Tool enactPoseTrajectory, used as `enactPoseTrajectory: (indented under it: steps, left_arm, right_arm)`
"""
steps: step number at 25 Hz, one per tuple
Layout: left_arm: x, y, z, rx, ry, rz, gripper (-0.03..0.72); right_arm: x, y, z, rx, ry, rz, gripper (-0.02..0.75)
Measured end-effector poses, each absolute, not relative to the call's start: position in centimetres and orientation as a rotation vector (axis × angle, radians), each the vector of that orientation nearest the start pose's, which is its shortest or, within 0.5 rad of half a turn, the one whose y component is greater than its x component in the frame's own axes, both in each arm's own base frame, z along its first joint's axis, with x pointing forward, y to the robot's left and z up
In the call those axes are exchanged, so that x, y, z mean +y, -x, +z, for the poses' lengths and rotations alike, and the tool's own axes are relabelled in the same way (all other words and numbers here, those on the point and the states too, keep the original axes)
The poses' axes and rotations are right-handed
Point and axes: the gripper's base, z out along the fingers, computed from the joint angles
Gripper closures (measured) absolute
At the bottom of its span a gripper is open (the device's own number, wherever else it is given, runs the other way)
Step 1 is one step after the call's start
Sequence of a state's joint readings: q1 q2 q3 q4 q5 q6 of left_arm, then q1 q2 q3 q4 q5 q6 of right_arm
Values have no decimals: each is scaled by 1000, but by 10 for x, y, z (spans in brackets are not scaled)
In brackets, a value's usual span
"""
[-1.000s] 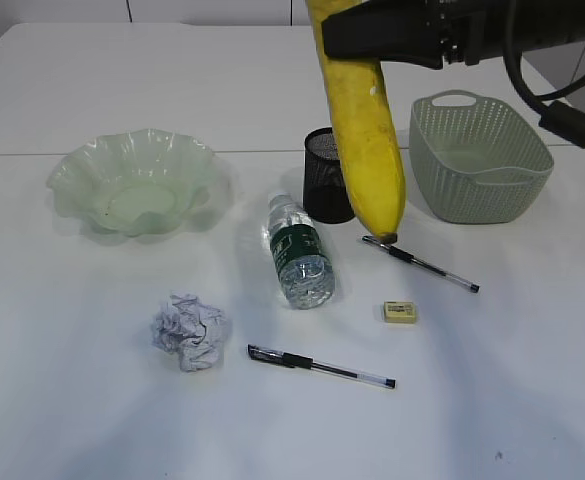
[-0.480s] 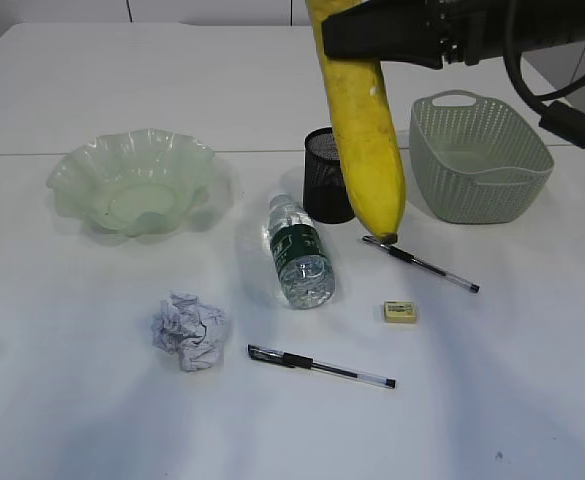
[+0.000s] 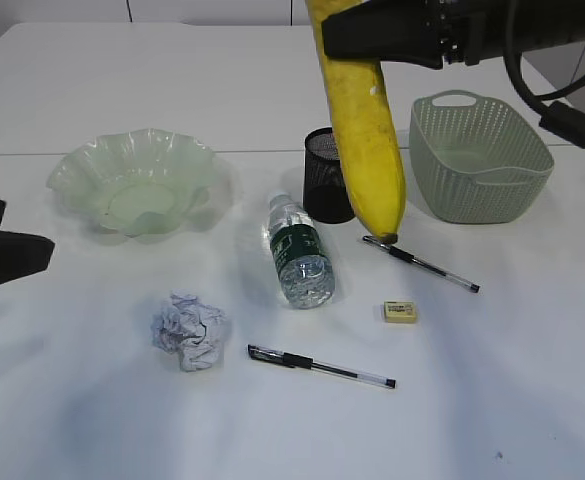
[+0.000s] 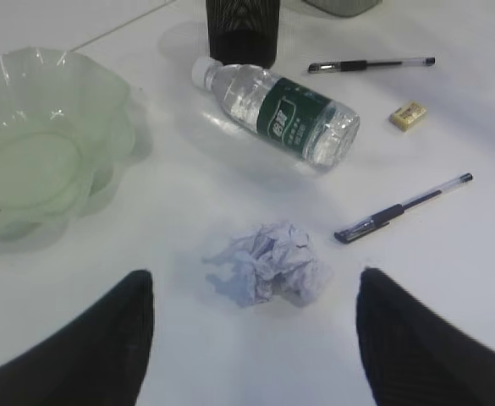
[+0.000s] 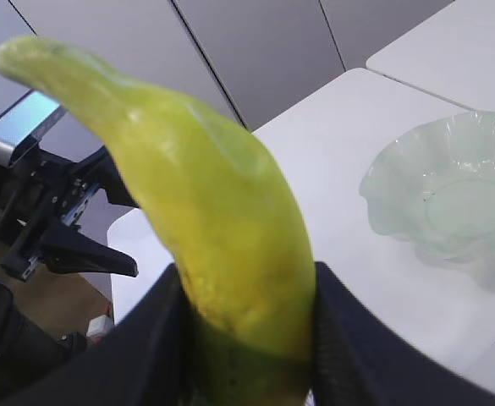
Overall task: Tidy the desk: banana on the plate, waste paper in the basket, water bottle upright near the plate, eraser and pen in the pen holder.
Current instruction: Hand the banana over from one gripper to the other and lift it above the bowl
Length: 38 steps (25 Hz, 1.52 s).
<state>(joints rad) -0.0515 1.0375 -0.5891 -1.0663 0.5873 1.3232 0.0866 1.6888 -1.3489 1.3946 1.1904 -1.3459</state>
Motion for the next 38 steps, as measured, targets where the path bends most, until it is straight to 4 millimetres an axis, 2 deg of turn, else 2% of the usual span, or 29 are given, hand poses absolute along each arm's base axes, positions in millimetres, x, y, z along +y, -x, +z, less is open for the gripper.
enactPoseTrajectory:
  steps: [10,22,28,38]
  left_arm:
    - [-64,-213,263,1948,-654,-537,139]
    - [-86,-229,238,1856,-721,-950,138]
    - [-89,-233,229,1790,-724,-1125,138]
    - [-81,-241,225,1791,-629,-1136,143]
  right_arm:
    - [113,-340,335,1787,896,1170,443]
    - [113,-340,335,1780,906,1163,443]
    - [113,-340,335,1774,912,1158,444]
    - [114,-340,336,1746,920,1154,444]
